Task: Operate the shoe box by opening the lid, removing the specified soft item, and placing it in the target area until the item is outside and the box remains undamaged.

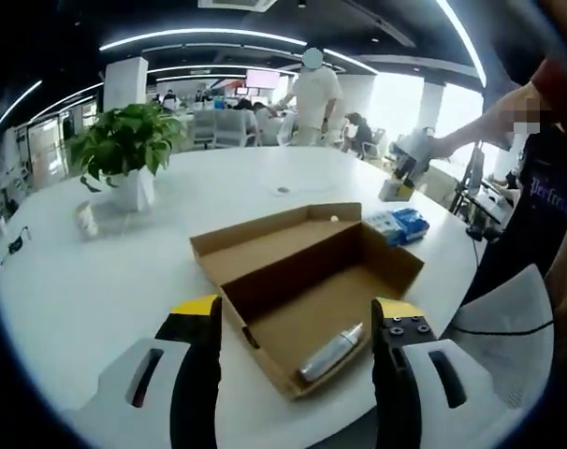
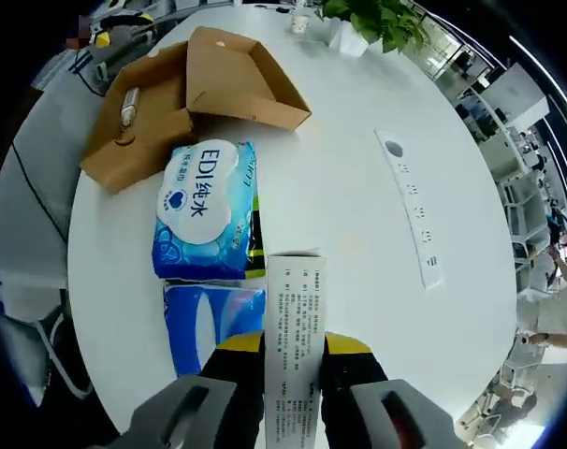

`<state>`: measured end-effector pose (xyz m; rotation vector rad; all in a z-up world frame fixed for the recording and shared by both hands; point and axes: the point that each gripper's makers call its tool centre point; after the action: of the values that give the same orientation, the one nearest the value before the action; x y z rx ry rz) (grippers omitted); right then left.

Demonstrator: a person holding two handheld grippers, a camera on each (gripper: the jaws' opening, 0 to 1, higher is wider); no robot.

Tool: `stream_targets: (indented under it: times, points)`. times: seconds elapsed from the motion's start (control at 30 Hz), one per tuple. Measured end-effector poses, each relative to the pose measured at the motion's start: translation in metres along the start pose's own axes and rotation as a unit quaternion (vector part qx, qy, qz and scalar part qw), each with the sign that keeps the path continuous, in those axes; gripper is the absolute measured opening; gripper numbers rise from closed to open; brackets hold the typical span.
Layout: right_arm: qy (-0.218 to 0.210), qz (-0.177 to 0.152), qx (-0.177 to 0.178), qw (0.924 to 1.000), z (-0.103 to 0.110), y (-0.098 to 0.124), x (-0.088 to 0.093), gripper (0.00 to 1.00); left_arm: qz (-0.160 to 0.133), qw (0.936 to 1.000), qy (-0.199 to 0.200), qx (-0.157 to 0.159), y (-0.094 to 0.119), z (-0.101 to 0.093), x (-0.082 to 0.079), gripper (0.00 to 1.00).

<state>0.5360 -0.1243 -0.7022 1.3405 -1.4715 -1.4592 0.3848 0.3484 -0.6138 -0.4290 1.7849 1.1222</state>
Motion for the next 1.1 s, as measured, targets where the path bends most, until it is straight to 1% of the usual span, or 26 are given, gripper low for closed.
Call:
stream_targets:
  times: [0.1,0.2,0.3,0.5,0.67,0.87,1.1]
  points:
    - [0.005,0.003,-0.007,1.0,-0.001,-0.005,0.003,0.18,-0.001,1.0,-0.001,-0.006,0.0,0.001,-0.004,0.64]
    - [0.015,0.013,-0.015,0.9997,-0.001,-0.013,0.009,0.18,-0.001,1.0,-0.002,-0.01,-0.001,0.001,-0.007,0.64]
    - [0.019,0.015,-0.02,0.9995,0.0,-0.019,0.01,0.18,0.001,0.9999,-0.006,-0.011,0.0,-0.001,-0.008,0.64]
    - [0.028,0.014,-0.029,0.9991,0.001,-0.035,0.012,0.18,0.012,0.9997,-0.011,-0.017,0.001,0.0,-0.003,0.64]
    - [0.03,0.017,-0.031,0.9989,-0.001,-0.047,0.015,0.18,0.015,0.9996,-0.012,-0.021,0.003,-0.001,-0.004,0.64]
    - [0.034,0.02,-0.036,0.9985,0.007,-0.054,0.019,0.18,0.026,0.9993,-0.014,-0.025,0.004,0.002,0.003,0.64]
    - [0.039,0.023,-0.036,0.9983,0.008,-0.055,0.021,0.18,0.032,0.999,-0.016,-0.027,0.003,0.002,0.008,0.64]
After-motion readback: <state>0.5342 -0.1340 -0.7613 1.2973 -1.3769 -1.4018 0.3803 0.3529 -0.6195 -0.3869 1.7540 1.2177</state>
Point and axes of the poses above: the point that each gripper's makers call its tool centre point, and the gripper's own axes: y roughly backward along the fingers, z roughly to its left, x roughly out of its underside, and after that the axes turned 1 degree about -x, right-handed
